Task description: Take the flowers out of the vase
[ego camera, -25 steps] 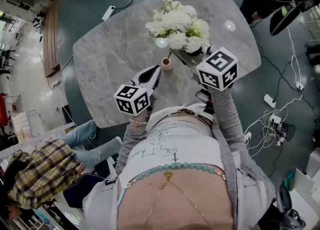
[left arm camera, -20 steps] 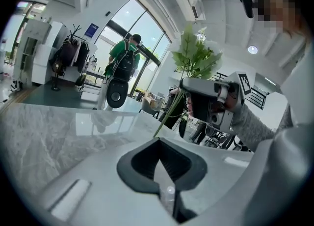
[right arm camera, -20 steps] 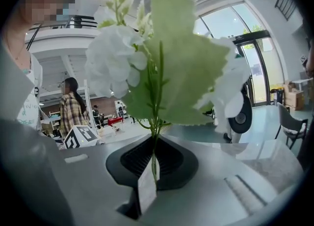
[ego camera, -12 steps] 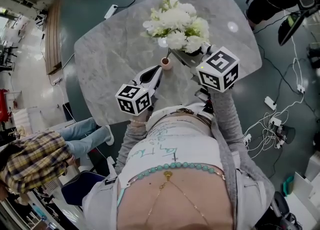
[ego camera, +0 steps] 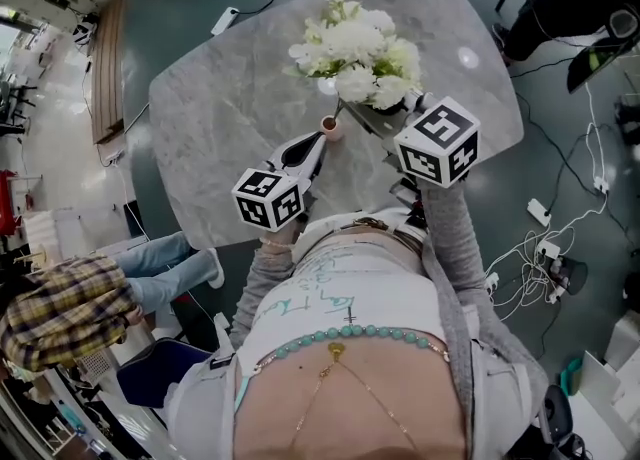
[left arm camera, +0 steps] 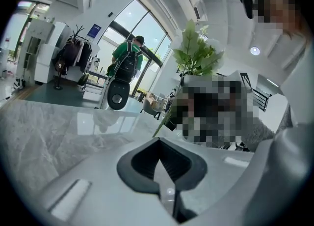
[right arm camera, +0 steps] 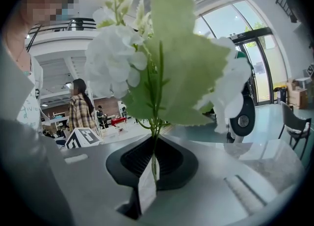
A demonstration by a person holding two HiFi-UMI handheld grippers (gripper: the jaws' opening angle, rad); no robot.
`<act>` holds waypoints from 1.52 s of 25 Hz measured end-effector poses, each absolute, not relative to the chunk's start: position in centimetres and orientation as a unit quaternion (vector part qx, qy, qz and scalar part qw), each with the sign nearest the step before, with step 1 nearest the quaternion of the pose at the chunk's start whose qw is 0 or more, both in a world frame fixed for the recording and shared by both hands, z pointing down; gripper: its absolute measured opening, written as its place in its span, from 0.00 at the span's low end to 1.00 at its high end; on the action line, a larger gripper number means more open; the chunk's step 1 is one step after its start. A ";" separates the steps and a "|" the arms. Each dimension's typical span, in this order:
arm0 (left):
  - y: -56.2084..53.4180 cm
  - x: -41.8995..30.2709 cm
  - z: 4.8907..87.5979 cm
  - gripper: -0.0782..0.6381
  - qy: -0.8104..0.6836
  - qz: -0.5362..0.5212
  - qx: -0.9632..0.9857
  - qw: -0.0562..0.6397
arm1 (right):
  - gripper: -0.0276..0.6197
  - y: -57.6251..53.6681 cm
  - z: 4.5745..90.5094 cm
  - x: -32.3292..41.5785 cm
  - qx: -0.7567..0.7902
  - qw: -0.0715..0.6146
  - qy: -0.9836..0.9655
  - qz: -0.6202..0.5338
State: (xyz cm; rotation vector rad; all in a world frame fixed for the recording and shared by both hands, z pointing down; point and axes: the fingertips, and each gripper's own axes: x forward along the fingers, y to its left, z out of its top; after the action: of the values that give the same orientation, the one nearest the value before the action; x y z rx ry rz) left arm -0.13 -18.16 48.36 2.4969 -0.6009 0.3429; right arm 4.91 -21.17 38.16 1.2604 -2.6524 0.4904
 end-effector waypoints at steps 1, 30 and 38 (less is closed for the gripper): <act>-18.2 -0.1 48.3 0.11 -0.224 0.127 0.927 0.271 | 0.10 -21.2 38.2 4.9 0.421 0.082 -0.888 0.164; -18.1 0.3 48.1 0.11 -0.238 0.124 0.923 0.275 | 0.10 -21.2 38.3 5.0 0.399 0.092 -0.897 0.163; -18.1 0.0 48.3 0.11 -0.238 0.125 0.923 0.276 | 0.10 -21.4 38.5 4.9 0.402 0.093 -0.895 0.166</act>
State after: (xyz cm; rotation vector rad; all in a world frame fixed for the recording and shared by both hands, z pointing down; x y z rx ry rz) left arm -0.04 -18.10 48.28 2.4800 -0.6396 0.3356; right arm 4.89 -21.38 38.52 1.1942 -2.6584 0.4941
